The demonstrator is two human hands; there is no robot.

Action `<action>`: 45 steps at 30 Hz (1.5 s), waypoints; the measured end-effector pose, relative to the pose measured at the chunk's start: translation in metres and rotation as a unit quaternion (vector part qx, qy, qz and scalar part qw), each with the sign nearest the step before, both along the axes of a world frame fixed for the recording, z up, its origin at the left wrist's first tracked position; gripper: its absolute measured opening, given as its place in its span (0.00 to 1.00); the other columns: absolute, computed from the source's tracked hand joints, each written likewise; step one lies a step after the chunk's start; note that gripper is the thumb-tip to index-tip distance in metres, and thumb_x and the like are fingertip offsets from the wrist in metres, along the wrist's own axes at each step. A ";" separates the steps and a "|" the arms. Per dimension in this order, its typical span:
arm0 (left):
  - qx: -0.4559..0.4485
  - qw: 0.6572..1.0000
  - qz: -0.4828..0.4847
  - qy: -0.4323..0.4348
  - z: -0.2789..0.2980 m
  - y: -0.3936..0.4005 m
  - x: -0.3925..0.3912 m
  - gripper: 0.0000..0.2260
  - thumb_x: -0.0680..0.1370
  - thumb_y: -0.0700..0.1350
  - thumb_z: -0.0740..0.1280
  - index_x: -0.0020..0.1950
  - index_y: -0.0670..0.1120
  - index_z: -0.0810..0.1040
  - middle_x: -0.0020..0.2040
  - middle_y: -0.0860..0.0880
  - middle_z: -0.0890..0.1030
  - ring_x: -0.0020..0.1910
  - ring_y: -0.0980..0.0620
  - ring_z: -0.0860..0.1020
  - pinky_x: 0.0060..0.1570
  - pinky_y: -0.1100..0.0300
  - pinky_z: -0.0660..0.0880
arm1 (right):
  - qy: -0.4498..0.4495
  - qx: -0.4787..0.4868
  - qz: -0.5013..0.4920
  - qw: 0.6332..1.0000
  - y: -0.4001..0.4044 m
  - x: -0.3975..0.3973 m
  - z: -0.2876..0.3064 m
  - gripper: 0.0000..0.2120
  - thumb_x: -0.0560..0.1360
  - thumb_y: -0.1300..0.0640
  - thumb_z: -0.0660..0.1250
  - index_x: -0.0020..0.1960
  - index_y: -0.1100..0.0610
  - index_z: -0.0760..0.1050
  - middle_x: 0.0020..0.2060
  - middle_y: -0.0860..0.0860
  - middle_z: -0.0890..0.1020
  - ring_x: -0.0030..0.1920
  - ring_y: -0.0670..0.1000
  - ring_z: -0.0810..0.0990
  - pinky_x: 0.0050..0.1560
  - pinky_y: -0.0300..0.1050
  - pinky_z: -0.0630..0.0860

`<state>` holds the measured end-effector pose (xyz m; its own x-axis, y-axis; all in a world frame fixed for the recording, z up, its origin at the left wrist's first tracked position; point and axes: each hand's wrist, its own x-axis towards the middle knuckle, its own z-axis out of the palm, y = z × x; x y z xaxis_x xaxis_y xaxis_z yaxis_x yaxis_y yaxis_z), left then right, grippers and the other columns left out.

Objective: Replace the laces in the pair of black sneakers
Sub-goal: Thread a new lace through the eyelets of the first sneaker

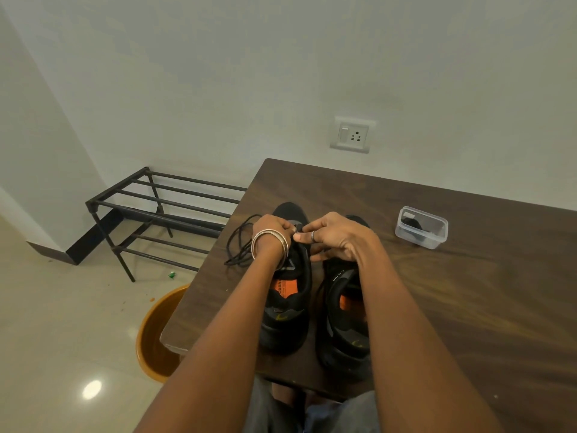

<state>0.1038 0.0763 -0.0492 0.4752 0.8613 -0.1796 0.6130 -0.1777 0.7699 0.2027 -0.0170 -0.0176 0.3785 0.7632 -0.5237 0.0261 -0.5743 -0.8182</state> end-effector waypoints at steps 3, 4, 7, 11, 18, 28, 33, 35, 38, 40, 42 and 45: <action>0.039 0.999 -0.020 0.017 0.001 -0.001 -0.002 0.06 0.78 0.41 0.66 0.43 0.46 0.82 0.39 0.50 0.77 0.39 0.54 0.74 0.40 0.65 0.71 | 0.004 0.009 -0.012 1.000 -0.002 -0.001 0.001 0.24 0.72 0.60 0.76 0.65 0.62 0.76 0.58 0.61 0.81 0.58 0.59 0.80 0.44 0.48 0.82; 0.053 0.998 -0.029 0.026 0.001 -0.001 -0.002 0.07 0.78 0.42 0.66 0.41 0.46 0.80 0.38 0.51 0.76 0.37 0.55 0.73 0.36 0.66 0.69 | 0.001 0.009 -0.013 1.000 -0.002 -0.001 0.001 0.24 0.71 0.59 0.76 0.66 0.62 0.75 0.58 0.61 0.81 0.57 0.59 0.81 0.43 0.48 0.82; 0.083 0.995 -0.042 0.040 -0.001 0.000 -0.003 0.09 0.78 0.42 0.66 0.37 0.47 0.80 0.37 0.50 0.78 0.38 0.52 0.76 0.39 0.62 0.71 | -0.011 0.009 -0.016 1.000 -0.001 -0.001 -0.001 0.25 0.71 0.58 0.76 0.66 0.62 0.75 0.56 0.61 0.81 0.51 0.56 0.81 0.42 0.46 0.81; 0.109 0.993 -0.029 0.044 -0.002 0.000 -0.002 0.10 0.78 0.42 0.66 0.37 0.48 0.81 0.39 0.51 0.76 0.41 0.51 0.76 0.42 0.58 0.72 | -0.028 0.011 -0.013 0.999 0.000 -0.002 -0.002 0.27 0.71 0.57 0.77 0.67 0.62 0.75 0.54 0.59 0.82 0.48 0.53 0.81 0.41 0.44 0.81; -0.033 0.998 0.055 -0.006 -0.001 -0.002 0.008 0.14 0.78 0.39 0.65 0.31 0.47 0.73 0.36 0.49 0.76 0.37 0.52 0.74 0.43 0.58 0.74 | -0.038 0.015 -0.006 0.999 -0.001 0.002 -0.005 0.21 0.73 0.57 0.74 0.65 0.60 0.77 0.52 0.58 0.83 0.46 0.51 0.81 0.44 0.45 0.80; 0.004 1.000 0.012 0.014 0.003 0.000 0.005 0.08 0.79 0.40 0.64 0.46 0.41 0.83 0.43 0.46 0.79 0.39 0.51 0.75 0.43 0.58 0.72 | -0.256 0.026 -0.165 0.952 0.026 -0.006 -0.022 0.10 0.75 0.55 0.73 0.35 0.51 0.79 0.40 0.52 0.84 0.38 0.51 0.85 0.42 0.52 0.84; 0.070 0.994 -0.066 0.049 0.009 0.002 -0.007 0.11 0.81 0.42 0.62 0.52 0.40 0.82 0.47 0.43 0.80 0.46 0.48 0.76 0.48 0.59 0.72 | -0.251 0.029 -0.162 0.954 0.039 -0.004 -0.037 0.06 0.74 0.54 0.73 0.42 0.57 0.81 0.46 0.54 0.83 0.46 0.54 0.82 0.47 0.56 0.83; 0.080 0.991 -0.082 0.061 0.011 0.002 -0.011 0.11 0.81 0.42 0.61 0.53 0.40 0.82 0.48 0.43 0.81 0.48 0.47 0.77 0.50 0.58 0.73 | -0.269 0.022 -0.147 0.952 0.040 -0.006 -0.035 0.07 0.75 0.54 0.71 0.45 0.59 0.80 0.48 0.56 0.82 0.48 0.55 0.82 0.48 0.53 0.82; 0.072 0.990 -0.104 0.061 0.015 0.001 -0.013 0.11 0.79 0.40 0.61 0.55 0.42 0.82 0.51 0.44 0.82 0.52 0.46 0.79 0.55 0.55 0.76 | -0.305 0.000 -0.114 0.945 0.036 -0.011 -0.027 0.09 0.79 0.57 0.65 0.52 0.64 0.76 0.50 0.56 0.78 0.52 0.58 0.79 0.46 0.48 0.74; 0.049 0.994 -0.088 0.031 0.016 0.002 -0.014 0.11 0.78 0.38 0.62 0.58 0.43 0.79 0.52 0.45 0.81 0.51 0.48 0.78 0.52 0.57 0.75 | -0.315 -0.007 -0.112 0.943 0.035 -0.011 -0.024 0.10 0.80 0.59 0.61 0.54 0.65 0.75 0.49 0.57 0.75 0.53 0.60 0.77 0.46 0.47 0.71; 0.009 0.999 -0.036 -0.039 0.016 0.006 -0.016 0.13 0.77 0.38 0.63 0.61 0.45 0.73 0.53 0.44 0.79 0.50 0.48 0.78 0.49 0.58 0.74 | -0.315 0.004 -0.117 0.942 0.036 -0.011 -0.020 0.10 0.80 0.60 0.59 0.53 0.66 0.75 0.51 0.59 0.78 0.53 0.60 0.79 0.47 0.47 0.73; -0.033 0.992 0.006 -0.125 0.019 0.011 -0.016 0.17 0.77 0.32 0.61 0.65 0.43 0.66 0.47 0.44 0.79 0.48 0.48 0.78 0.54 0.53 0.77 | -0.305 0.028 -0.128 0.943 0.036 -0.007 -0.012 0.09 0.79 0.62 0.60 0.47 0.66 0.76 0.49 0.61 0.82 0.46 0.60 0.82 0.49 0.53 0.82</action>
<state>0.0878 0.0874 -0.0300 0.5009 0.8581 -0.1129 0.4032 -0.1160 0.9077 0.1953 0.0192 -0.0297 0.7725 0.6252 -0.1114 0.3671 -0.5828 -0.7250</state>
